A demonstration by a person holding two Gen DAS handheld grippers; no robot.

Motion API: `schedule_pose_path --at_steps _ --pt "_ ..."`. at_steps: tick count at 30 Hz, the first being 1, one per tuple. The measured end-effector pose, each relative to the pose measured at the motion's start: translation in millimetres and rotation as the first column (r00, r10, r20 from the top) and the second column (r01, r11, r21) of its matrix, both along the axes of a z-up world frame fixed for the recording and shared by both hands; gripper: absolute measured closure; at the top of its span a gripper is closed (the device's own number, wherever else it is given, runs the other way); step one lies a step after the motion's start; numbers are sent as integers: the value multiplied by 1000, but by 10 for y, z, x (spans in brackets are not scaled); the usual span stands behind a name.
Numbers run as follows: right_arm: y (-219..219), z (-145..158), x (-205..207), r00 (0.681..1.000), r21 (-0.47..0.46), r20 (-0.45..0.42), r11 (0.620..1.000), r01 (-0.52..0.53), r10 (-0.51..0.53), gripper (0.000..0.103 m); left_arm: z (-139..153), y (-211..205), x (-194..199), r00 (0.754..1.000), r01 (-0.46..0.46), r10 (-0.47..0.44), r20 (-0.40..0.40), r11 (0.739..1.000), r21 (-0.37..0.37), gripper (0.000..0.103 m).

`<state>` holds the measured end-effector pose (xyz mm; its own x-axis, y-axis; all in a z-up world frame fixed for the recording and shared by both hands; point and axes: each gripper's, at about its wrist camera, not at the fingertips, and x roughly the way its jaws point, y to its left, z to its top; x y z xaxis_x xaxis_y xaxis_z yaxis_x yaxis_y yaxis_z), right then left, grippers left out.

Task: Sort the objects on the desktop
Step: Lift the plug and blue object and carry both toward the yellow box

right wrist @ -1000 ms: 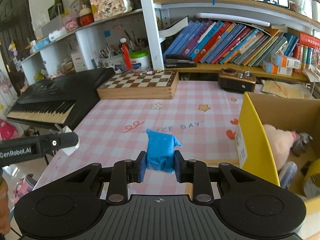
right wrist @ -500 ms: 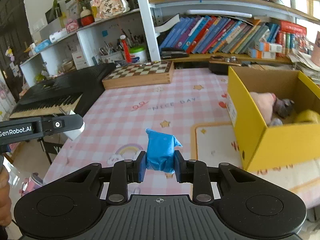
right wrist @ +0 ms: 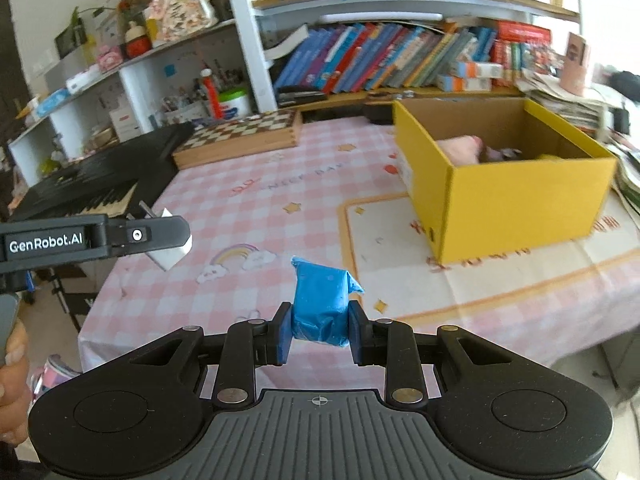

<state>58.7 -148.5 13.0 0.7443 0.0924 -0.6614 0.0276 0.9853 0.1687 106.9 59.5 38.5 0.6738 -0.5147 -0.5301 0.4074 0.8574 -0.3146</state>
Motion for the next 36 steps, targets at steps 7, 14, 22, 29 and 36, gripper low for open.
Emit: schedule_pose_path --at_steps 7,14,22,29,36 --pt "-191 42 -137 995 -15 -1 995 100 -100 75 14 -285 44 993 116 -116 6 993 -21 74" --pt "-429 65 -246 983 -19 -1 983 183 -183 75 23 -588 55 980 201 -200 16 979 -33 74" --pt "-617 71 -274 973 -17 -2 973 229 -229 75 43 -825 96 966 259 -259 17 965 -34 74" --pt "-852 59 -256 968 -13 -4 968 250 -250 75 33 -1108 154 957 290 -290 10 957 -28 74" --pt "-1188 90 -156 975 -4 13 975 224 -224 75 110 -1425 180 964 263 -262 35 965 -17 74"
